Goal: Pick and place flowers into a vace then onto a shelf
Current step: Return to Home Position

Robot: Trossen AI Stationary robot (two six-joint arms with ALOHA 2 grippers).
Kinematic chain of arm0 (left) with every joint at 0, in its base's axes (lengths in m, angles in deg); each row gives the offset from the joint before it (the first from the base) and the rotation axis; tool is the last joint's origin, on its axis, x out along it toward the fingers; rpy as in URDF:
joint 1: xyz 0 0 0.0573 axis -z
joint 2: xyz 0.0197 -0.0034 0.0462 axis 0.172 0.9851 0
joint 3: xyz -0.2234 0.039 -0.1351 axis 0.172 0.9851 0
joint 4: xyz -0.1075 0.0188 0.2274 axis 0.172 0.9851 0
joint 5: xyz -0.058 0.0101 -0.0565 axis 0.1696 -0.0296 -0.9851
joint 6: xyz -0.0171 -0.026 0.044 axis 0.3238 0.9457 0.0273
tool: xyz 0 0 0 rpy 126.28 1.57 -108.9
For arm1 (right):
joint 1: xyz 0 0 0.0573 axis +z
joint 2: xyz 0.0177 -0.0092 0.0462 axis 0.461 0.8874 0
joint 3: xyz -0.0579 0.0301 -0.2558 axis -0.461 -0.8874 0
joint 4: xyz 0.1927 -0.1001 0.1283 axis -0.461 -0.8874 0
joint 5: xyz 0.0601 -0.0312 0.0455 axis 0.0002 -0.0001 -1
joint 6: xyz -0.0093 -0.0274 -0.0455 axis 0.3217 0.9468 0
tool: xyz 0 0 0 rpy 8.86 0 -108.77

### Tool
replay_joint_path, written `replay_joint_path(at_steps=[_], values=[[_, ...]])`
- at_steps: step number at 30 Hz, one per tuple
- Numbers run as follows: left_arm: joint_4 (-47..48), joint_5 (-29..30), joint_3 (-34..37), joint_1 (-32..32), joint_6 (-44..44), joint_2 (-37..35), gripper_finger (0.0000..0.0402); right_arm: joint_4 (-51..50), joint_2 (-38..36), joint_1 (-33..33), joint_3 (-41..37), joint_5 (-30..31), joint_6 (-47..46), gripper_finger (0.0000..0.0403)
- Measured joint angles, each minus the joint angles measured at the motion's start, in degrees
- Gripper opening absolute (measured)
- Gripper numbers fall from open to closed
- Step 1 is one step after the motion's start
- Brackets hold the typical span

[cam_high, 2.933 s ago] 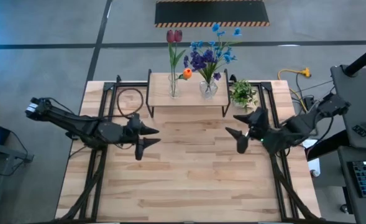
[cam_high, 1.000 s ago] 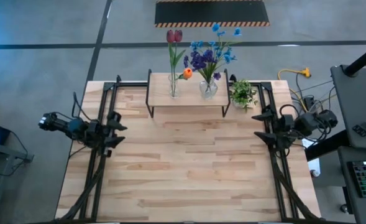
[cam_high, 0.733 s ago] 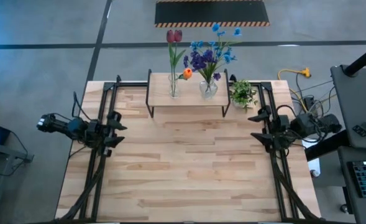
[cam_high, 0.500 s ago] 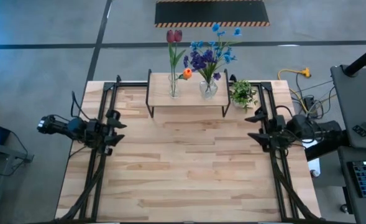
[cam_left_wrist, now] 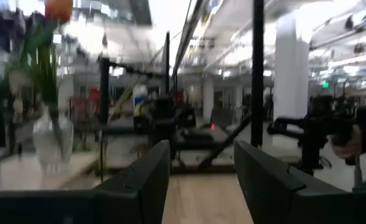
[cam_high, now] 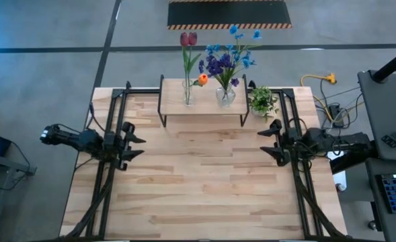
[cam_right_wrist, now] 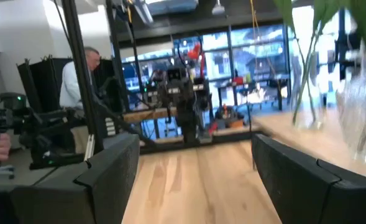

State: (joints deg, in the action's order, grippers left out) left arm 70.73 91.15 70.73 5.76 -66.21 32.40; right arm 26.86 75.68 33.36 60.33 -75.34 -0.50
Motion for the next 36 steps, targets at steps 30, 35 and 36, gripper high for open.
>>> replay_joint_path(at_steps=[30,35,36], values=[[12.3,-14.8,0.1,-11.3,2.3,0.0,0.0164,-4.0,0.0,-1.1,-0.9,3.1,-0.9,0.0302],[15.8,-14.4,0.1,-11.3,0.6,-0.1,0.0164,-8.2,0.0,-1.0,-0.9,3.1,0.6,0.0301],[15.8,-14.4,0.1,-11.3,-0.6,0.0,0.0164,-8.2,0.0,-1.1,-0.9,3.1,1.5,0.0302]])
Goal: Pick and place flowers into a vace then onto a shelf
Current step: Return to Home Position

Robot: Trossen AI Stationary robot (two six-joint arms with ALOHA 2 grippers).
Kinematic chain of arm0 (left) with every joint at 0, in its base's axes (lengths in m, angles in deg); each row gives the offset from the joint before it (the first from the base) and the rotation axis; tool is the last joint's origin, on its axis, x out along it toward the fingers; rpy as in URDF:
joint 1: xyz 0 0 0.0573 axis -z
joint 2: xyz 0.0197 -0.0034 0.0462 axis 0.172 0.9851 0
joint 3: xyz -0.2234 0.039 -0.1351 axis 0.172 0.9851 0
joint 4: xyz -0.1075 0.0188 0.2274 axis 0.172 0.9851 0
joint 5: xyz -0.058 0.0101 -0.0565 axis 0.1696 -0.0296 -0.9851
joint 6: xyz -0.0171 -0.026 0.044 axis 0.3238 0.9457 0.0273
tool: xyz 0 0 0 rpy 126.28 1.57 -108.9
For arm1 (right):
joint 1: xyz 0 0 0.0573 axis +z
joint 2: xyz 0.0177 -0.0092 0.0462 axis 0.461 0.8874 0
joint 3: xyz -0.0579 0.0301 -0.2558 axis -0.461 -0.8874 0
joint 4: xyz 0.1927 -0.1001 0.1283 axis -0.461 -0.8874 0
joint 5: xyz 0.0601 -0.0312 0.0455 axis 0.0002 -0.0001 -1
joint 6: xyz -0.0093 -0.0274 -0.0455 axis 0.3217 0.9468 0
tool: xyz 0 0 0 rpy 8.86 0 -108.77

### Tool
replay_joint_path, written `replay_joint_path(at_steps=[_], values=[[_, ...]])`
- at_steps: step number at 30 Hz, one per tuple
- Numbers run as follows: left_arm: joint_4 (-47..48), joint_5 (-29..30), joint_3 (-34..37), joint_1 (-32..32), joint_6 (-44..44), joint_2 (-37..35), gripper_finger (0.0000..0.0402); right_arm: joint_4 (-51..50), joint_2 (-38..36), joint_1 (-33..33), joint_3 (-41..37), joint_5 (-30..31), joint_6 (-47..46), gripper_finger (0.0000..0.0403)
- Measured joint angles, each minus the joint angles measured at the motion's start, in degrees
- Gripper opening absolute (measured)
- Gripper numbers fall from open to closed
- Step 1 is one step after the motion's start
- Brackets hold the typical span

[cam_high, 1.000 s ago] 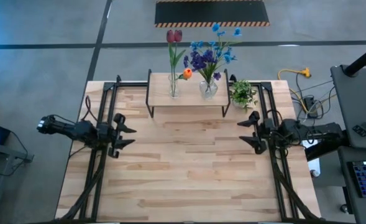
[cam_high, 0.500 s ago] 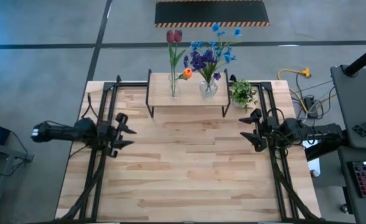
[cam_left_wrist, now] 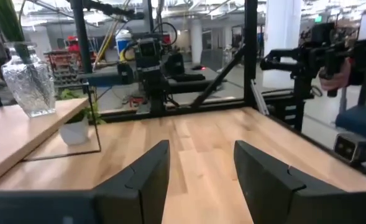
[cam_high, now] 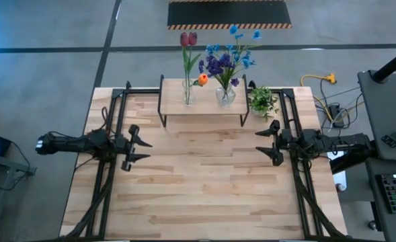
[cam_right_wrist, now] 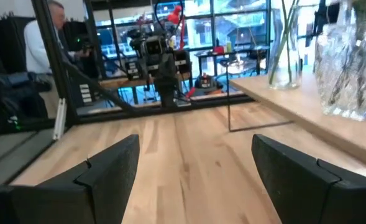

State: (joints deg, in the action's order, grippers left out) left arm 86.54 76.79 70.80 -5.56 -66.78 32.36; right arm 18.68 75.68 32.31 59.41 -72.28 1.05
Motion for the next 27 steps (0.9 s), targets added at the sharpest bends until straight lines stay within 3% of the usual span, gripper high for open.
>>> replay_joint_path(at_steps=[6,27], values=[[0.5,2.6,0.0,0.0,-1.9,0.9,0.0164,0.0,0.0,0.0,0.0,0.0,2.8,0.0302],[0.3,2.7,0.0,0.0,1.4,1.0,0.0164,0.0,0.2,0.0,0.0,0.0,2.2,0.0302]])
